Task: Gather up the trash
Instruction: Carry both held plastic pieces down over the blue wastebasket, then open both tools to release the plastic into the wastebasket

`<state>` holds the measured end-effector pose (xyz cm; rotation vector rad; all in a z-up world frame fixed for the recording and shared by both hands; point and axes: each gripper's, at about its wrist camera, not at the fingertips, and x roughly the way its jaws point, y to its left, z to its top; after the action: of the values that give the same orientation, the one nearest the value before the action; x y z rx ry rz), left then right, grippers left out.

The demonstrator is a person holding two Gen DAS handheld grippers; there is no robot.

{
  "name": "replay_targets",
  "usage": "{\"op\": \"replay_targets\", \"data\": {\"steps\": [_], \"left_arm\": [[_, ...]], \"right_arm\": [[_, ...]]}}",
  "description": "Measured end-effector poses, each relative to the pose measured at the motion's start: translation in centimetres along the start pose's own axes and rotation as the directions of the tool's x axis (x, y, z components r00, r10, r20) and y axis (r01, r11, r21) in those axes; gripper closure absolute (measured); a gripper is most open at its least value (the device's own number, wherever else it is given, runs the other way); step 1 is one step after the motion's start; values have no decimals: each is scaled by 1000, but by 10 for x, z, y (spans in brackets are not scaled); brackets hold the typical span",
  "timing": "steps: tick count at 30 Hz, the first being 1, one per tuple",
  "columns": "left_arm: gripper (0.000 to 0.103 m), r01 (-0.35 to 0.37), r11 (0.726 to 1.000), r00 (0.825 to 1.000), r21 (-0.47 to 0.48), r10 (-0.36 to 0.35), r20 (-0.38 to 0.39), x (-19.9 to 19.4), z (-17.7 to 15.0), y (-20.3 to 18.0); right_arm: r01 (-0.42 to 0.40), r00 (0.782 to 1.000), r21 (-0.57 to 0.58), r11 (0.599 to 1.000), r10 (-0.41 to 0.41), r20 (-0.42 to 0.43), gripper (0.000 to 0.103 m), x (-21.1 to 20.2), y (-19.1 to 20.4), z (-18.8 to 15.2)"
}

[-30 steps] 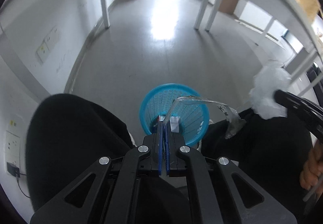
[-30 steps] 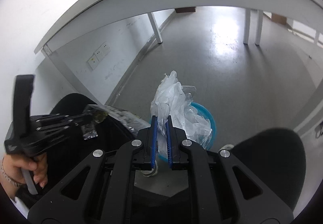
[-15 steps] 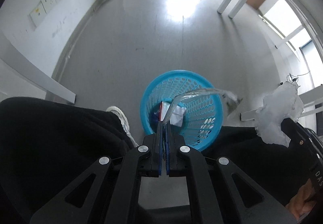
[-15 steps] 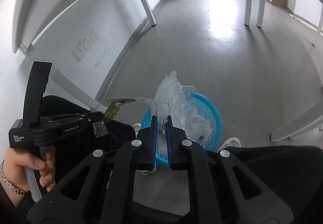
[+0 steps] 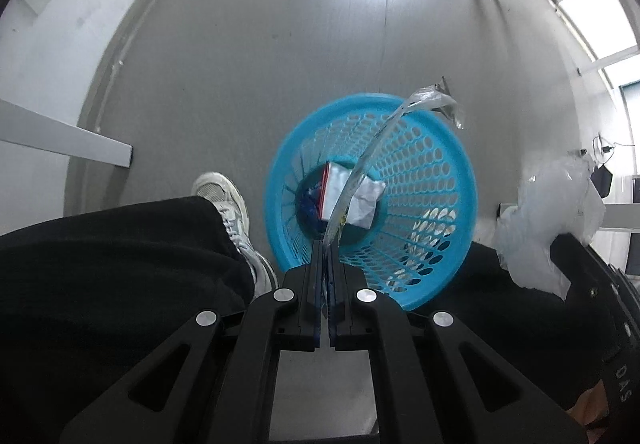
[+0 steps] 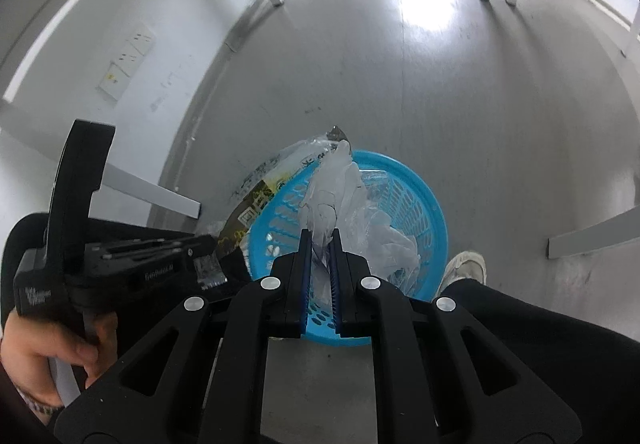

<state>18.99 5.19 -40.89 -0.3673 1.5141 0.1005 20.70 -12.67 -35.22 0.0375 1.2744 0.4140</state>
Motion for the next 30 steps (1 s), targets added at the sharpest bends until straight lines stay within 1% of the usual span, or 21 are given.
{"op": "replay_targets", "data": {"steps": [3,9,13,16,18,22,27,28,29,30], "left_arm": [[102,-11,1000,999,-2,11,-44,16,4,-1],[102,-21,1000,994,-20,19,-111,41,10,0],[102,-13,1000,987,-25,9,-159,54,10,1],[102,-15,998,981,-55,4,-192,66,12,4],[102,-1,996,974,-91,-19,-226,75,13,8],[102,-2,994,970,-112,-26,-244,85,16,8],[101,19,989,968,-146,-55,-246,89,18,11],[100,31,988,967,-153,-69,-244,89,18,11],[93,40,986,969,-163,-78,-234,86,19,12],[80,41,984,972,-173,-79,-220,83,20,14]], "right_arm": [[11,999,33,999,-10,-43,95,21,-8,7],[42,992,53,998,-36,-120,95,55,-17,14],[61,982,80,995,-46,-182,95,76,-22,14],[69,972,123,990,-39,-232,95,93,-28,15],[79,964,144,986,-39,-263,94,104,-32,14],[99,953,172,980,-44,-299,94,118,-36,9],[108,945,201,974,-38,-325,92,130,-42,4],[109,944,205,973,-37,-327,91,132,-40,5],[110,944,210,972,-35,-329,87,133,-40,5],[110,944,214,971,-35,-328,80,131,-42,5]]}}
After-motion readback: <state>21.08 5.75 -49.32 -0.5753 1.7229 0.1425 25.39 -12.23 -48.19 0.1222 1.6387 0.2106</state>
